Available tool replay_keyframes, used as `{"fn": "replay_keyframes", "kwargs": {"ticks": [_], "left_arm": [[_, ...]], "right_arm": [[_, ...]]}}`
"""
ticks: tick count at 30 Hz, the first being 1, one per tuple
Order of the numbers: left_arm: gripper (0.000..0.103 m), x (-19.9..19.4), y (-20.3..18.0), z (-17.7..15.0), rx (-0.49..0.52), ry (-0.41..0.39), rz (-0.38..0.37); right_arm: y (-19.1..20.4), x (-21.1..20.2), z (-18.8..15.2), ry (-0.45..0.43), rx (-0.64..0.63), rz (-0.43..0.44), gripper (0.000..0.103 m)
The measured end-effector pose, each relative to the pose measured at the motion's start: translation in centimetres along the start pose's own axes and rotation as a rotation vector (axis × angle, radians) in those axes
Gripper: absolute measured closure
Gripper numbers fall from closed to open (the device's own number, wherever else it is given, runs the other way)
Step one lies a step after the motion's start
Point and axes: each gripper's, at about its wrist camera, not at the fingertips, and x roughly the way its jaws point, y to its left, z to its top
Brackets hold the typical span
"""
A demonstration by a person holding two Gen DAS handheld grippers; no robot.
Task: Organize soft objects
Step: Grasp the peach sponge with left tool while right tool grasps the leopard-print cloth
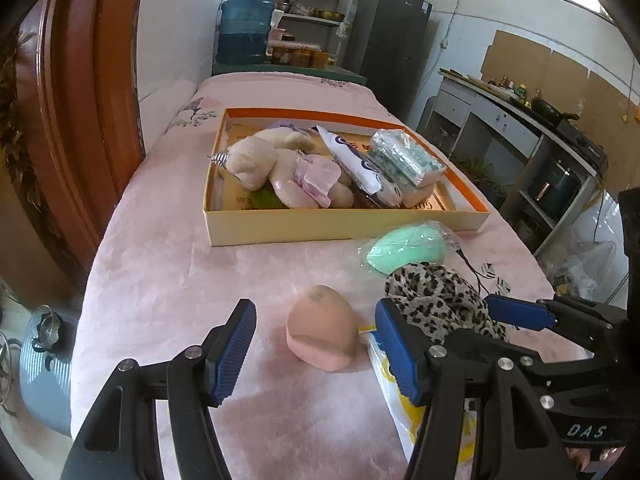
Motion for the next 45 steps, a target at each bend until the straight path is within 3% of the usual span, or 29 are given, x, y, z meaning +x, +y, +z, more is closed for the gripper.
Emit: {"fn": "replay_keyframes", "kwargs": {"ticks": [10,12,14,15,17,20,22,25,28,45], "left_arm": [[0.041,1.8,0.0,-0.3,-0.005,0.039,0.007],[0.047,2.2,0.2,-0.5,-0.014,0.051,0.000],[0.062,2.4,0.6,-0.6,-0.033,0.053,-0.016],[0.065,2.4,0.8,-0.6,-0.043,0.049,-0.020],[0.065,2.4,1.1,-0.6,-0.062,0.048,-0.060],[0.065,2.4,1.0,-0.6,-0.057,0.043,-0.061],[0.065,2.4,1.0,-0.8,-0.058,0.040,-0.061],[0.065,2.3,1.1,-0.8,-0.065,0.039,-0.064],[0.065,2.1,1.1,-0.8,-0.067,0.037,-0.064],[0.065,-0.3,0.6,0.1,-0.062,-0.014,-0.090]], "right_arm": [[-0.2,1.0,-0.1,0.017,0.009,0.001,0.043],[-0.3,1.2,-0.2,0.020,0.012,0.003,0.043],[-0.3,1.2,-0.3,0.022,0.017,0.010,0.043],[-0.3,1.3,-0.4,0.023,0.018,0.013,0.043],[-0.4,1.3,-0.4,0.026,0.022,0.026,0.043],[-0.5,1.3,-0.5,0.024,0.027,0.031,0.047],[-0.6,1.2,-0.5,0.019,0.027,0.027,0.064],[-0.7,1.0,-0.6,0.009,0.029,0.019,0.075],[-0.9,0.7,-0.6,0.003,0.038,0.020,0.079],[-1.1,-1.8,0.3,-0.052,0.053,0.029,0.081]]}}
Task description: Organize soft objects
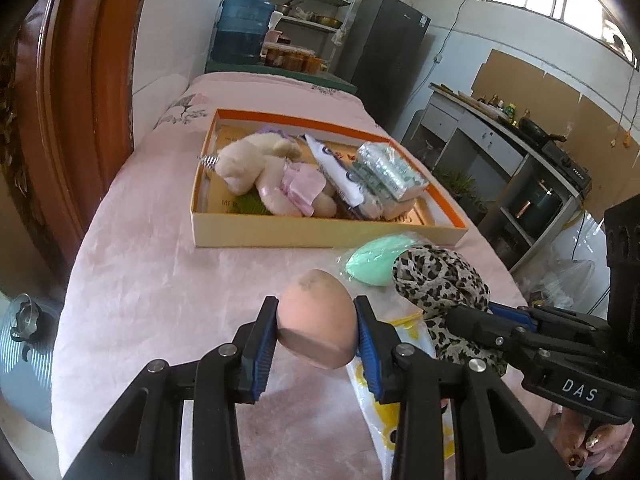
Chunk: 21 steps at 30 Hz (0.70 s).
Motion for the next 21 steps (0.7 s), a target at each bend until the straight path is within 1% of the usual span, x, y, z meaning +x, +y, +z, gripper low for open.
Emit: {"fn": "replay_keyframes", "kwargs": {"ticks": [13,21], "left_arm": [[0.065,-1.6,-0.8,0.9,0.009,-0.041,-0.019],[0.065,-2.1,-1.1,1.1,0.016,-0.056,-0.025]], "right_arm": [[-0.1,-2.3,0.9,-0.052,0.004,0.006,0.081],[-1.1,-4.1,1.9,-0.096,0.028,-0.012,0.081]]}}
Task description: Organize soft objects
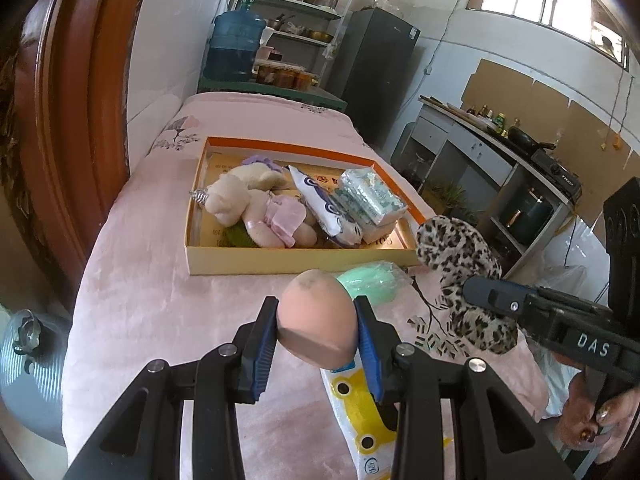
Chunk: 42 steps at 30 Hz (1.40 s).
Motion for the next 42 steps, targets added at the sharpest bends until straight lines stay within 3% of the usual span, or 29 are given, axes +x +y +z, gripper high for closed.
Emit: {"fn": "replay_keyframes", "kwargs": {"ticks": [42], "left_arm": [[0.065,0.1,-2.5,6.7,0.087,-0.089,-0.014]], "right_arm": [[-1.0,0.2,6.5,-0.095,-0.024,-0.018,0.081]]}}
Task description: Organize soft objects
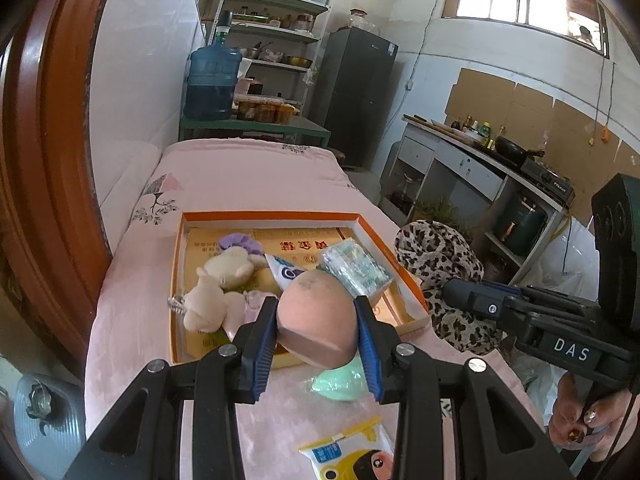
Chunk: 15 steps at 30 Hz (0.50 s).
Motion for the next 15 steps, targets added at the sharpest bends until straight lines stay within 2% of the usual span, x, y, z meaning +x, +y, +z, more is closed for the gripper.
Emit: {"fn": "replay_keyframes", "kwargs": {"ticks": [15], "left_arm": [[0.065,2.4,1.0,2.3,-0.008,-0.010,0.019]], "right_arm": [[0.2,2.1,2.1,-0.008,0.006,0.019,0.081]]}}
